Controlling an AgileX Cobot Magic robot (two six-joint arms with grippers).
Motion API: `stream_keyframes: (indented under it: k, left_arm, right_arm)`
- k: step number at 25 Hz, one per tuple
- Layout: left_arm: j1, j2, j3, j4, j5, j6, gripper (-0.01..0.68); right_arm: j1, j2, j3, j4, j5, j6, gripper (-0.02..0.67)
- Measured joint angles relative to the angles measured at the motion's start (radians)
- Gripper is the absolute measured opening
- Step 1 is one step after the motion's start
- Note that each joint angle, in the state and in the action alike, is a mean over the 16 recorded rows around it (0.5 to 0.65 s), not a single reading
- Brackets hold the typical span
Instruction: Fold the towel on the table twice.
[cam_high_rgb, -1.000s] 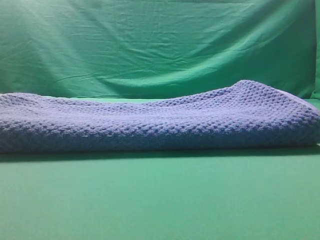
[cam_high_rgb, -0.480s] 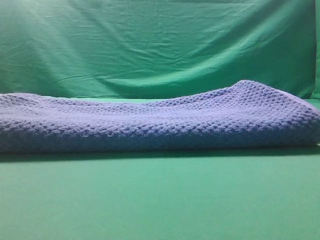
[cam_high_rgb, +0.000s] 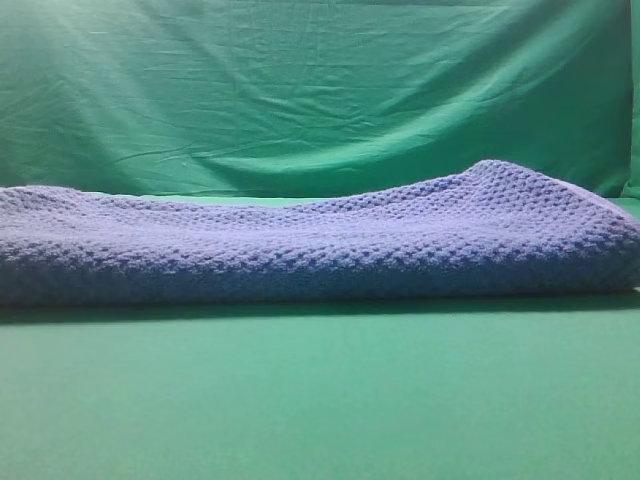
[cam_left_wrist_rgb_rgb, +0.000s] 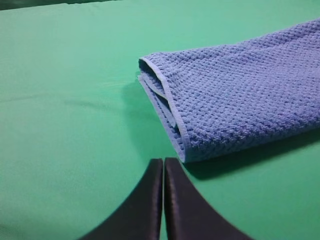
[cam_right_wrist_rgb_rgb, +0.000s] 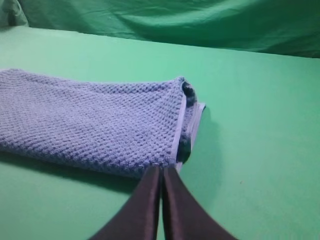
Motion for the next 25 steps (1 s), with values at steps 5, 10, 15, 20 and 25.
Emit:
stream_keyframes:
  k: [5,10,15,20,25]
  left_arm:
    - [0.0,0.0,0.026,0.017,-0.033,0.0,0.0]
    - [0.0,0.0,0.033,0.034,-0.055,0.0,0.0]
    - [0.0,0.0,0.033,0.044,-0.061,0.001,0.0]
    - [0.0,0.0,0.033,0.045,-0.062,0.002,0.0]
    - [0.0,0.0,0.033,0.045,-0.062,0.003,0.0]
  right_arm:
    - [0.0,0.0,0.02,0.0,0.014,0.0,0.0]
    - [0.0,0.0,0.022,0.0,0.035,0.0,0.0]
    - [0.0,0.0,0.022,0.0,0.042,0.0,0.0]
    - [0.0,0.0,0.022,0.0,0.042,0.0,0.0]
    - [0.0,0.0,0.022,0.0,0.042,0.0,0.0]
